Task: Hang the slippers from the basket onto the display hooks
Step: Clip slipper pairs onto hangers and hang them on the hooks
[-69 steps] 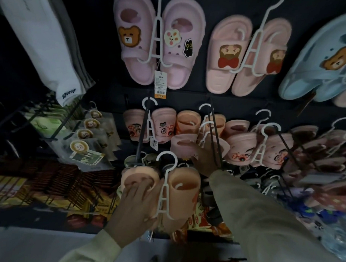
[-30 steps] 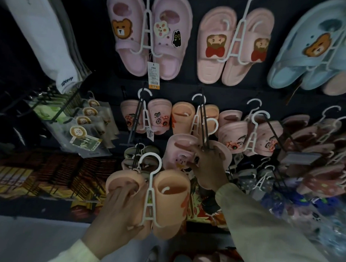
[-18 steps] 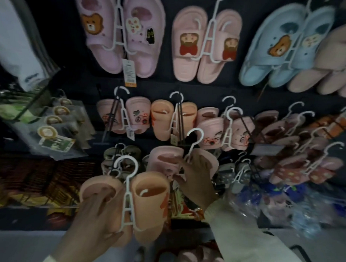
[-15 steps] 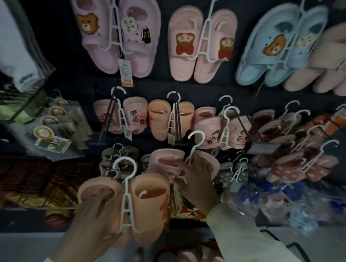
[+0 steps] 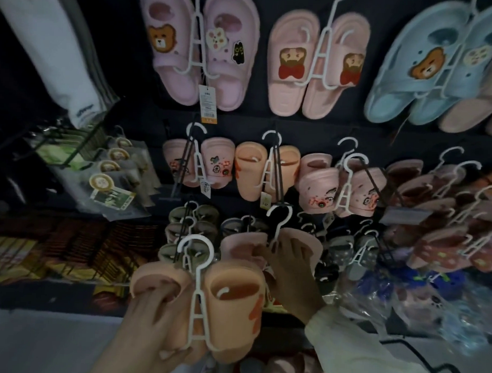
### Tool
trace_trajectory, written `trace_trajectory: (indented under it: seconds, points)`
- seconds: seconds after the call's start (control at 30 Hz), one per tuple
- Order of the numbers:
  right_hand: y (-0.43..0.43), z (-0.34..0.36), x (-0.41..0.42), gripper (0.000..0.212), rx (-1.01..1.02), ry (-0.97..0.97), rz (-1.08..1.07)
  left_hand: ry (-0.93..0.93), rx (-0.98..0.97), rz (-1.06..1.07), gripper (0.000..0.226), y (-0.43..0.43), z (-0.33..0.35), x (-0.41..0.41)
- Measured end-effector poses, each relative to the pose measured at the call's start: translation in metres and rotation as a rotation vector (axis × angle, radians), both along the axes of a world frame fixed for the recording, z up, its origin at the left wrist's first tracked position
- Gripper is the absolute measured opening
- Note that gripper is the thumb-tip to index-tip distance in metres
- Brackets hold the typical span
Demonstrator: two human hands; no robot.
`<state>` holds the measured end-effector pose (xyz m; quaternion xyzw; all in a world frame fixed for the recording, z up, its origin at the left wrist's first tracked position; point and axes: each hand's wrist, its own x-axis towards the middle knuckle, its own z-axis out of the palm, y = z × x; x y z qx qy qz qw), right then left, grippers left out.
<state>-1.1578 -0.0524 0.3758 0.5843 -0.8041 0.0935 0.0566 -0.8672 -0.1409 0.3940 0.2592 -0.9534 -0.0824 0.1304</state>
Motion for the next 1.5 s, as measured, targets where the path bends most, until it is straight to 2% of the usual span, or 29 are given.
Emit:
trace_trajectory:
  seconds: [0.07, 0.2, 0.4, 0.47, 0.53, 0.7, 0.93, 1.23, 1.5]
  points:
    - [-0.012, 0.003, 0.017, 0.043, 0.014, -0.035, 0.048, 0.009, -0.03, 0.029, 0.074, 0.0, 0.002, 0.011]
    - [-0.034, 0.013, 0.045, 0.033, 0.066, -0.19, 0.157, -0.05, 0.075, 0.08, 0.085, 0.003, 0.004, 0.035]
    - [-0.07, 0.024, 0.075, 0.035, 0.074, -0.166, 0.298, 0.06, 0.047, 0.17, 0.087, 0.0, 0.021, 0.068]
    - [-0.082, 0.021, 0.082, 0.037, 0.085, -0.126, 0.333, 0.092, 0.019, 0.202, 0.08, 0.0, 0.025, 0.078]
    - [-0.092, 0.019, 0.088, 0.04, 0.087, -0.095, 0.339, 0.121, 0.001, 0.228, 0.073, -0.001, 0.029, 0.087]
    - [-0.106, 0.009, 0.101, 0.047, 0.094, -0.047, 0.343, 0.128, -0.048, 0.302, 0.07, 0.003, 0.029, 0.103]
    - [-0.129, 0.002, 0.114, 0.055, 0.122, 0.044, 0.264, 0.141, -0.086, 0.33, 0.078, 0.007, 0.028, 0.113]
    - [-0.162, -0.001, 0.115, 0.046, 0.172, 0.049, 0.16, 0.139, -0.065, 0.348, 0.082, 0.003, 0.021, 0.11]
    - [-0.187, 0.002, 0.112, 0.049, 0.249, -0.006, 0.207, 0.141, -0.049, 0.345, 0.084, -0.004, 0.016, 0.102]
